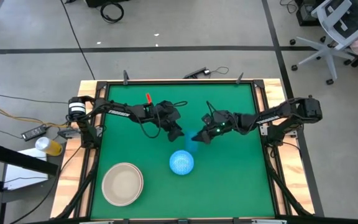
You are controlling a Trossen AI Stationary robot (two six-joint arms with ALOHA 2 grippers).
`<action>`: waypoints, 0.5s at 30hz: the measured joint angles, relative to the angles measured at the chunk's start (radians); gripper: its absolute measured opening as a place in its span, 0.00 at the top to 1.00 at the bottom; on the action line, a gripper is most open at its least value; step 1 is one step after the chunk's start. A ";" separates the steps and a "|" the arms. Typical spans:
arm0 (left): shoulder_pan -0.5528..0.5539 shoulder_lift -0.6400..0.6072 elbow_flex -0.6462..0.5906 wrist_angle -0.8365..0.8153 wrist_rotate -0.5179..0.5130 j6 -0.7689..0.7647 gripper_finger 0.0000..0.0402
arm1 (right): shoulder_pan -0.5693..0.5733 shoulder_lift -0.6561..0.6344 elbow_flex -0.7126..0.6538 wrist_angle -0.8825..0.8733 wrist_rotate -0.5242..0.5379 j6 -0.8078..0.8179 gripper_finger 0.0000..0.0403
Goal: Nest bowls inside each other
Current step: Stack the blue bowl on top of the brown bowl
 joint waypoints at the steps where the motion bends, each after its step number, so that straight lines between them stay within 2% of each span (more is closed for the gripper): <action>1: 0.000 0.000 0.000 0.000 0.000 0.003 0.48 | 0.009 0.000 0.000 0.002 0.001 0.000 0.58; 10: -0.001 -0.011 -0.001 0.003 -0.008 0.054 0.49 | 0.028 0.001 -0.001 0.011 0.042 -0.052 0.96; 15: -0.005 -0.093 -0.002 -0.027 -0.033 0.131 0.49 | 0.026 -0.001 0.006 0.052 0.063 -0.134 0.97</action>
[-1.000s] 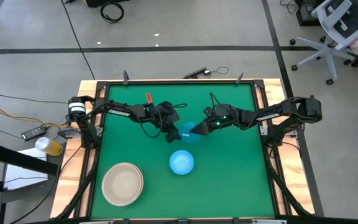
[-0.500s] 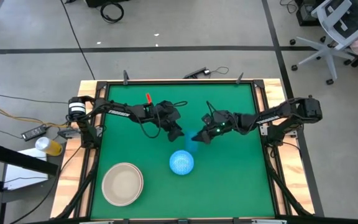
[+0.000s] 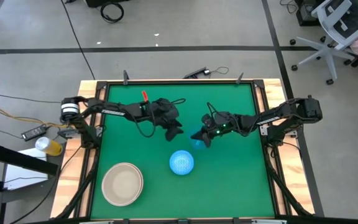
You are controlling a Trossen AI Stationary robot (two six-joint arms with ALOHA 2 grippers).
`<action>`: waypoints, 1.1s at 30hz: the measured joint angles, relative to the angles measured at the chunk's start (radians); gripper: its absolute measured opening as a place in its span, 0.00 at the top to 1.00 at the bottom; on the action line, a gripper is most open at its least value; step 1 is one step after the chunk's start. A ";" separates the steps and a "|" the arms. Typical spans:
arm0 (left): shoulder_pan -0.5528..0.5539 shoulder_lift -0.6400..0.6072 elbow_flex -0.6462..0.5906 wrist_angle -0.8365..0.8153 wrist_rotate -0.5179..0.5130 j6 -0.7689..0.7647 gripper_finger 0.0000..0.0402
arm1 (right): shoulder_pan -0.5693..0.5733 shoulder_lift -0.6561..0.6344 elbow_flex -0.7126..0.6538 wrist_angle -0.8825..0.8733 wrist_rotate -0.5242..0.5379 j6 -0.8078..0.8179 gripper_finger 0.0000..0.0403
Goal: Nest bowls inside each other
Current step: Stack the blue bowl on top of the brown bowl
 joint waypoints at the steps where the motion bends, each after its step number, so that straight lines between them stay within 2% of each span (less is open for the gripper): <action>1: -0.004 -0.022 0.000 -0.003 -0.016 0.012 0.49 | 0.000 0.000 0.008 -0.008 0.010 -0.022 0.97; 5: -0.038 -0.122 0.000 -0.045 -0.096 0.077 0.49 | 0.031 0.000 0.062 -0.064 0.066 -0.158 0.99; 12: -0.149 -0.265 -0.050 -0.110 -0.313 0.174 0.49 | 0.092 -0.001 0.141 -0.245 0.218 -0.351 0.97; 15: -0.187 -0.294 -0.108 -0.111 -0.362 0.170 0.49 | 0.099 -0.001 0.166 -0.352 0.237 -0.376 0.92; 19: -0.224 -0.316 -0.183 -0.087 -0.379 0.141 0.49 | 0.109 -0.001 0.208 -0.529 0.247 -0.406 0.82; 21: -0.242 -0.316 -0.211 -0.090 -0.388 0.129 0.49 | 0.116 -0.001 0.230 -0.627 0.306 -0.401 0.77; 26: -0.266 -0.315 -0.247 -0.087 -0.444 0.032 0.49 | 0.112 -0.001 0.283 -0.863 0.542 -0.335 0.68; 29: -0.268 -0.315 -0.249 -0.102 -0.457 -0.009 0.49 | 0.096 0.000 0.284 -0.910 0.534 -0.330 0.65; 33: -0.270 -0.315 -0.249 -0.117 -0.458 -0.021 0.49 | 0.071 0.027 0.284 -0.926 0.406 -0.324 0.65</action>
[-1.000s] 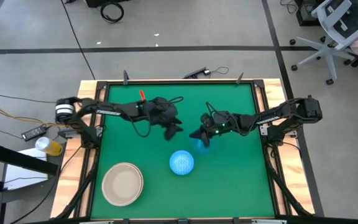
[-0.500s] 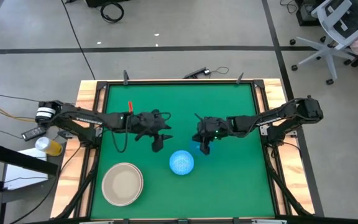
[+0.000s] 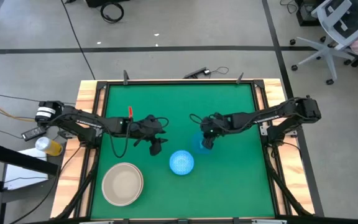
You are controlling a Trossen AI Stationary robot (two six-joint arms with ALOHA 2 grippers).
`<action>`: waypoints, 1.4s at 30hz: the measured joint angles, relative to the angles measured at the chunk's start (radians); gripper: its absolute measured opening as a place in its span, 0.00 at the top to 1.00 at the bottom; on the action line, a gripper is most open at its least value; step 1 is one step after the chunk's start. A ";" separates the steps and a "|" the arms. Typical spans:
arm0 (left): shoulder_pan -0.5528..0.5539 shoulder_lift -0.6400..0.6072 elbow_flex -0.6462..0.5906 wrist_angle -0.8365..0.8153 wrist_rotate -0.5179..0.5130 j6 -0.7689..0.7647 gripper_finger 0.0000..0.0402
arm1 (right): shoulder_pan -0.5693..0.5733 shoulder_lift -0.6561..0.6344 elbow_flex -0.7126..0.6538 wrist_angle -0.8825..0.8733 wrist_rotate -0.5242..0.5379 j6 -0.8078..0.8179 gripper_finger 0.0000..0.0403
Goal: Nest bowls inside each other
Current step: Stack the blue bowl on top of the brown bowl
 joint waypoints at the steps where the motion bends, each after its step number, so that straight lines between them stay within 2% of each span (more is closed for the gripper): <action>1: 0.000 0.000 0.000 -0.001 0.000 0.000 0.49 | 0.000 0.010 0.000 0.003 -0.003 0.001 0.65; 7: 0.000 0.000 0.000 0.001 0.000 0.000 0.49 | 0.000 0.083 0.000 0.004 0.009 -0.003 0.74; 13: 0.020 0.000 0.000 0.088 0.000 0.000 0.49 | 0.003 0.100 0.004 0.115 0.068 -0.020 0.97; 19: 0.059 0.000 0.000 0.240 -0.003 0.019 0.49 | 0.057 0.098 0.066 0.307 0.339 -0.180 0.96; 25: 0.082 0.000 0.001 0.301 -0.016 0.097 0.49 | 0.091 0.105 0.085 0.530 0.518 -0.363 0.97; 28: 0.083 0.000 0.001 0.302 -0.073 0.100 0.49 | 0.101 0.106 0.084 0.598 0.567 -0.435 0.96; 32: 0.085 0.000 0.001 0.301 -0.155 0.122 0.50 | 0.101 0.106 0.084 0.633 0.571 -0.465 0.97; 35: 0.087 0.000 0.002 0.297 -0.216 0.173 0.55 | 0.101 0.106 0.084 0.638 0.577 -0.465 0.95; 37: 0.088 0.000 0.002 0.287 -0.263 0.206 0.62 | 0.100 0.106 0.084 0.642 0.575 -0.457 0.92; 42: 0.111 0.001 0.002 0.245 -0.317 0.239 0.91 | 0.103 0.104 0.085 0.664 0.531 -0.422 0.77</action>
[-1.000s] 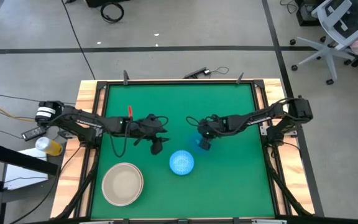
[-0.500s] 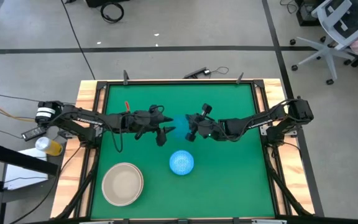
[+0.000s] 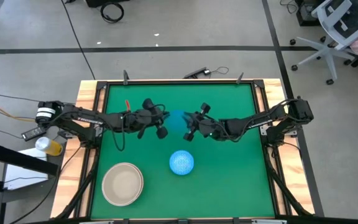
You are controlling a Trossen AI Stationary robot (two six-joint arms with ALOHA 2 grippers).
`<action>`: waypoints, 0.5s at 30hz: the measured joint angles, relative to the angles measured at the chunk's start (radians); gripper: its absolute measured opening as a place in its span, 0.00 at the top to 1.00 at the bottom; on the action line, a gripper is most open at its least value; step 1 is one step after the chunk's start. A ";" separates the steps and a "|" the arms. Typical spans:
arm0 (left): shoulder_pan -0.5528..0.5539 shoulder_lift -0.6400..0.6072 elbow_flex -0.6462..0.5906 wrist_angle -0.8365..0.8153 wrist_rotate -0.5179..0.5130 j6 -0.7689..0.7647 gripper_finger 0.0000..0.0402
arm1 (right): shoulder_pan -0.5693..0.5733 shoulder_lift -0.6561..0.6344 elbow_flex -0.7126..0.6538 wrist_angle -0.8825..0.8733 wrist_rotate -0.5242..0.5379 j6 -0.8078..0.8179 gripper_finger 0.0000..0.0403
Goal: Nest bowls inside each other
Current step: Stack the blue bowl on top of the brown bowl
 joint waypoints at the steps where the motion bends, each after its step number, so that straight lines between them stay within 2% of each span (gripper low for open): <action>1: 0.006 0.000 0.000 -0.014 -0.006 -0.001 0.95 | 0.002 0.000 0.000 0.013 -0.008 0.003 0.73; 7: 0.020 -0.011 0.000 -0.151 0.004 -0.033 0.99 | 0.052 -0.043 -0.002 0.074 0.085 -0.078 0.59; 11: -0.032 -0.075 0.025 -0.413 0.121 -0.054 0.99 | 0.128 -0.130 -0.001 0.040 0.085 -0.089 0.58; 15: -0.108 -0.161 0.138 -0.741 0.204 -0.072 0.99 | 0.175 -0.199 -0.001 -0.036 0.084 -0.038 0.59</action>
